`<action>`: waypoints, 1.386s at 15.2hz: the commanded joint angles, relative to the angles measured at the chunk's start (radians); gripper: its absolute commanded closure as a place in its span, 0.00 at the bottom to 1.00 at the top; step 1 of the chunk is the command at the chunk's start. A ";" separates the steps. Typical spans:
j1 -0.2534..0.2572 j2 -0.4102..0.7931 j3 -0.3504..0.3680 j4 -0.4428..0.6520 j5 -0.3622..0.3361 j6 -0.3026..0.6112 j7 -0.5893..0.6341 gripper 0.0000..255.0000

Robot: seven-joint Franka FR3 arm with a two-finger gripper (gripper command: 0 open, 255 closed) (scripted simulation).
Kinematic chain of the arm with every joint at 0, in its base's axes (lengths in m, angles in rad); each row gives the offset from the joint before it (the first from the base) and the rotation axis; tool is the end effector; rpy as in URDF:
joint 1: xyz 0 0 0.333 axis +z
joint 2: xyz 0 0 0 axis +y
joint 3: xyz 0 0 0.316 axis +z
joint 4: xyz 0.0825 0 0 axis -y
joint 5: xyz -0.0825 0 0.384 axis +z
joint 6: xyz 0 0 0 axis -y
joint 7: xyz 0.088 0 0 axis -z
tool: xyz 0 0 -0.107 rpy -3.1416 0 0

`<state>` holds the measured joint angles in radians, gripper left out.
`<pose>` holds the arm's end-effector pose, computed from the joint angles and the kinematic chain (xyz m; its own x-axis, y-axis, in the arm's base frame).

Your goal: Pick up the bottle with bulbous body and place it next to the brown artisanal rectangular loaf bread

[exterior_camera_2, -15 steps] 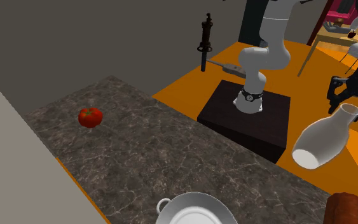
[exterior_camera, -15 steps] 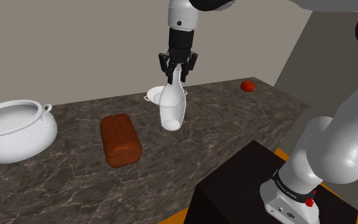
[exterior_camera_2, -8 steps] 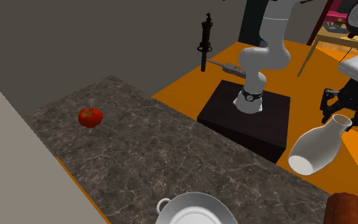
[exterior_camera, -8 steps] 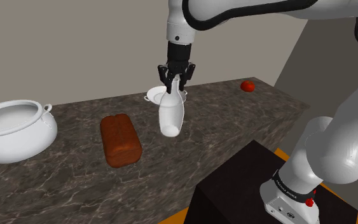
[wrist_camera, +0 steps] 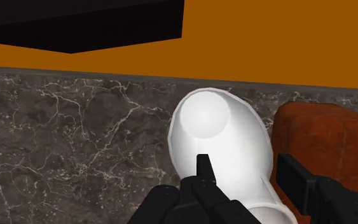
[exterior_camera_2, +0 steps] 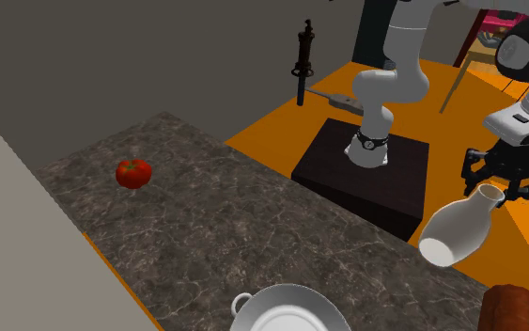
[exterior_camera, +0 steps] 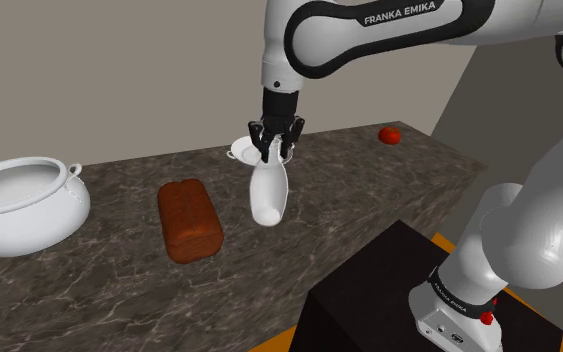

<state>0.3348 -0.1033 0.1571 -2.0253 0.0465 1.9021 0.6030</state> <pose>0.4597 0.2526 0.4918 0.9913 -0.1271 -0.0331 -0.1275 -0.9918 -0.0106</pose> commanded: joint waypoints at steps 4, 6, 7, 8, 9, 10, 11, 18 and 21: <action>0.001 0.015 0.002 -0.051 -0.001 0.067 0.001 1.00; 0.001 0.022 0.002 -0.070 -0.002 0.094 0.001 1.00; 0.001 0.026 0.003 -0.080 -0.002 0.107 0.001 1.00; 0.001 0.030 0.003 -0.089 -0.003 0.120 0.001 1.00; 0.002 0.035 0.003 -0.098 -0.003 0.133 0.001 1.00; 0.002 0.037 0.003 -0.103 -0.003 0.140 0.001 1.00; 0.002 0.037 0.003 -0.102 -0.003 0.140 0.001 1.00; 0.002 0.037 0.003 -0.102 -0.003 0.140 0.001 0.00; 0.002 0.037 0.003 -0.102 -0.003 0.140 0.001 0.00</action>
<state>0.3365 -0.0661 0.1604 -2.1276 0.0432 2.0423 0.6041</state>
